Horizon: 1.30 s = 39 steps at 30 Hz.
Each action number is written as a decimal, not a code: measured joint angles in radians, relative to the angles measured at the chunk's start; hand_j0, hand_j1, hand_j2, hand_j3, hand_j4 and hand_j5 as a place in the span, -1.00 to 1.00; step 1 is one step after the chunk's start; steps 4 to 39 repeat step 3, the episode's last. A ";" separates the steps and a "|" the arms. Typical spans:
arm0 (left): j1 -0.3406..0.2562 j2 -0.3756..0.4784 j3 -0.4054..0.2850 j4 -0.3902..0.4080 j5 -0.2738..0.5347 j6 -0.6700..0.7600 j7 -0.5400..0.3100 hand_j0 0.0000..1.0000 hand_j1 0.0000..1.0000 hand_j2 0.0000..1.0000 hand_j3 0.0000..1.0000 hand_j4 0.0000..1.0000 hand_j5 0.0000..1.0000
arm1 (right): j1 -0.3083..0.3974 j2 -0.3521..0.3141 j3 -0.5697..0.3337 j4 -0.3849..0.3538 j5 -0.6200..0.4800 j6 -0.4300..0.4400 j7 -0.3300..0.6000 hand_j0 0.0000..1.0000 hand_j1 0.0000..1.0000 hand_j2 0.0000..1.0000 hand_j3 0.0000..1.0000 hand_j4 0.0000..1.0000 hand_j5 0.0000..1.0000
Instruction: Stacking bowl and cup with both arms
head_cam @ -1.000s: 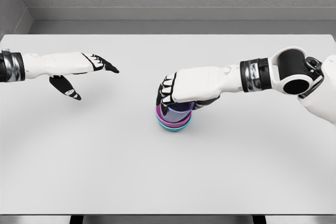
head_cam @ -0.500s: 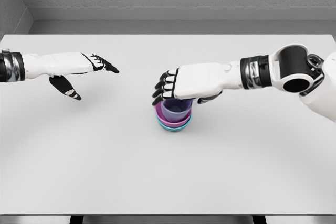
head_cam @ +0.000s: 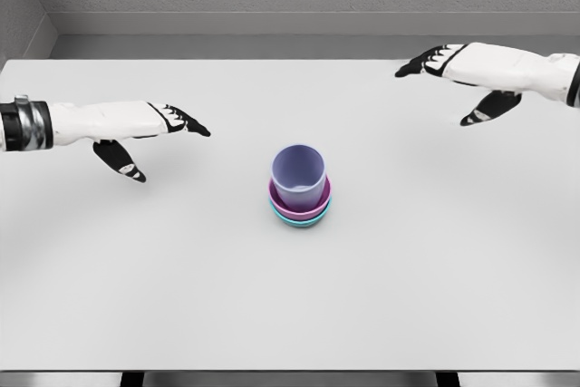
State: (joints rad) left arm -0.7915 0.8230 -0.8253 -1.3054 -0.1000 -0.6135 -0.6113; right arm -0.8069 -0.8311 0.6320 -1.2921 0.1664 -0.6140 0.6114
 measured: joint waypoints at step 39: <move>0.012 -0.001 0.001 0.001 0.000 0.000 0.000 1.00 1.00 1.00 1.00 1.00 1.00 | 0.000 -0.002 -0.003 0.034 -0.002 0.000 0.000 1.00 1.00 1.00 1.00 1.00 1.00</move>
